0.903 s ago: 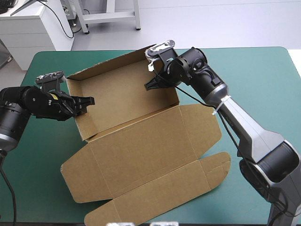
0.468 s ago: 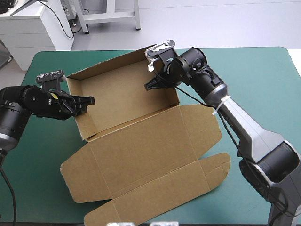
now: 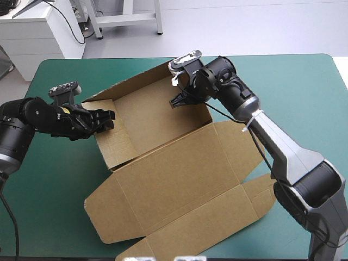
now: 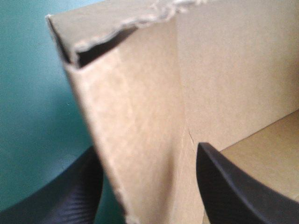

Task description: Fold the box

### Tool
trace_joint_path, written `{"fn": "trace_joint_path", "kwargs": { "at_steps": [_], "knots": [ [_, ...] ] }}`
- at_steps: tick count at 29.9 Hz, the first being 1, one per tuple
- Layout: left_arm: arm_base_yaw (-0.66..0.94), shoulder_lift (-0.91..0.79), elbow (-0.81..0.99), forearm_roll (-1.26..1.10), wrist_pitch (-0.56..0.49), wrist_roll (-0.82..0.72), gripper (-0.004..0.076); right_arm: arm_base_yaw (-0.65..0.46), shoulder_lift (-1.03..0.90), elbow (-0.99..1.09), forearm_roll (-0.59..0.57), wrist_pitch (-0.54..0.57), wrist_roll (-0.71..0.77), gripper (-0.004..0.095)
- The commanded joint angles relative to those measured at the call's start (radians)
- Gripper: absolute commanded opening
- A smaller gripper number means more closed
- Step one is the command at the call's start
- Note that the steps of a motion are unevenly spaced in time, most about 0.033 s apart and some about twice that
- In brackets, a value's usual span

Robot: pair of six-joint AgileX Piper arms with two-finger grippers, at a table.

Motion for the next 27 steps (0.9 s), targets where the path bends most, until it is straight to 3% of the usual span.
{"fn": "trace_joint_path", "kwargs": {
  "at_steps": [1, 10, 20, 27],
  "knots": [
    [-0.003, -0.028, -0.034, -0.046, -0.009, 0.004, 0.0442, -0.002, -0.049, -0.027, -0.010, -0.047, -0.008, -0.0020],
    [-0.003, -0.028, -0.034, -0.041, 0.007, -0.032, 0.0436, -0.002, -0.049, -0.027, 0.018, -0.130, 0.056, -0.0019],
    [-0.006, -0.028, -0.034, -0.035, 0.004, -0.105, 0.0225, -0.002, -0.049, -0.029, 0.053, -0.150, 0.087, -0.0019],
    [-0.034, 0.011, -0.034, 0.035, 0.011, -0.103, 0.0184, -0.002, -0.049, -0.029, 0.133, -0.144, 0.081, -0.0019]
  ]
}}
